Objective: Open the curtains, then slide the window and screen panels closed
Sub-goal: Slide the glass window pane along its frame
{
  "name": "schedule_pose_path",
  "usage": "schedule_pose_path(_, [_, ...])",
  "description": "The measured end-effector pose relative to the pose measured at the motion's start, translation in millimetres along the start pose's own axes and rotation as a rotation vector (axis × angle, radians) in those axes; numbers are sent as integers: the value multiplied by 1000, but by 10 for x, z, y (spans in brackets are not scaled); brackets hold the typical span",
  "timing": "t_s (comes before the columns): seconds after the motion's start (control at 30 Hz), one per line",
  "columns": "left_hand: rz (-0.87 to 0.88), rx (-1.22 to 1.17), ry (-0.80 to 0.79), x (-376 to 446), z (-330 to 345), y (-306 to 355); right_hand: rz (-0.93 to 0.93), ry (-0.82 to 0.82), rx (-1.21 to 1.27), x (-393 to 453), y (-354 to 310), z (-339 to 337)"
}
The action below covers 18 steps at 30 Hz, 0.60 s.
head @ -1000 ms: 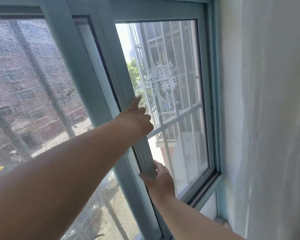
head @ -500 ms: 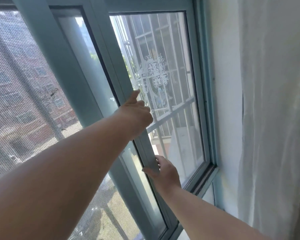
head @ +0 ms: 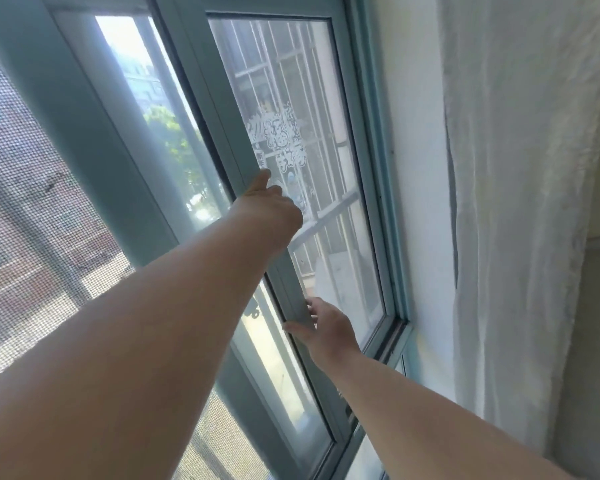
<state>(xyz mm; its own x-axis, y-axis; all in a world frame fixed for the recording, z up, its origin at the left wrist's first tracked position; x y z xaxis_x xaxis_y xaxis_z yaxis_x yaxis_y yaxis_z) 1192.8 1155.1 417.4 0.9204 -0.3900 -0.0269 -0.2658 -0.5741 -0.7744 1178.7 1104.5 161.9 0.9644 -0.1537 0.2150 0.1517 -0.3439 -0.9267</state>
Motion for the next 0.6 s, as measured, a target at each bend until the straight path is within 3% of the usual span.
schedule_pose_path(0.6, [-99, -48, 7, 355, -123, 60, -67, 23, -13, 265, 161, -161])
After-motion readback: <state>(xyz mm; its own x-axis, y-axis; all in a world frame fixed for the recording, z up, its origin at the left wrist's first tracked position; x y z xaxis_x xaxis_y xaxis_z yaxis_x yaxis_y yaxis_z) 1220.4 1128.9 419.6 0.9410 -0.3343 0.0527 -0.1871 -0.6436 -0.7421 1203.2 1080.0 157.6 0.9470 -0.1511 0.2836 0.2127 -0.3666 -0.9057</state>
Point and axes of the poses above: each hand's wrist, its own x-axis towards the middle knuckle, its own z-axis out of the palm, y = z × x, the point moved 5 cm from there along x, towards the middle knuckle
